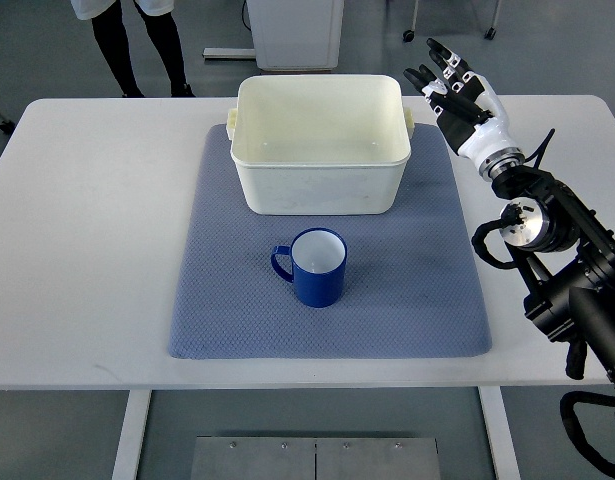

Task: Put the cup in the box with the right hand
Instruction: 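Swing the right hand over the white box toward the blue mug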

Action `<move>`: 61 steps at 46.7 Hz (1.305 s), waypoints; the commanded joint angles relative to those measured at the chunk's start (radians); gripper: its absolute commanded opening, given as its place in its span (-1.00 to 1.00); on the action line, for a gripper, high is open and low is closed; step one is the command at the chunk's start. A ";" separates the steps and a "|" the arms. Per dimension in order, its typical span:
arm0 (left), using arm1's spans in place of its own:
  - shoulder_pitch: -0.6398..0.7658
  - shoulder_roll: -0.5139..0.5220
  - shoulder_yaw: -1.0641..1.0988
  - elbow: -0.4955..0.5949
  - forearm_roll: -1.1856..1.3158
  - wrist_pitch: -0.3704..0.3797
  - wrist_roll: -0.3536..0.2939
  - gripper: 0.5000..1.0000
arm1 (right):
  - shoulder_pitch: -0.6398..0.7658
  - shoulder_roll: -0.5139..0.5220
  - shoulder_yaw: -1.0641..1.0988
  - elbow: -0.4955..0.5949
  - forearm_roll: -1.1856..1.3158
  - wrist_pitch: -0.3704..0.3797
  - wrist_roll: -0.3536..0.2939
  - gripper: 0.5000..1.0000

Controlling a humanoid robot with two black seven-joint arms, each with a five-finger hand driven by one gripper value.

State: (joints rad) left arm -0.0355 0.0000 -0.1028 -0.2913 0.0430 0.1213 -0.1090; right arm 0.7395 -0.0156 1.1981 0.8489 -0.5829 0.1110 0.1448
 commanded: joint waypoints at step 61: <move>0.000 0.000 0.000 0.000 0.000 0.000 0.000 1.00 | -0.017 -0.216 -0.331 0.414 -0.261 0.176 -0.022 0.92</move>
State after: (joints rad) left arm -0.0354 0.0000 -0.1028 -0.2921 0.0429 0.1212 -0.1089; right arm 0.7241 -0.2259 0.8853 1.2618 -0.8314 0.2884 0.1161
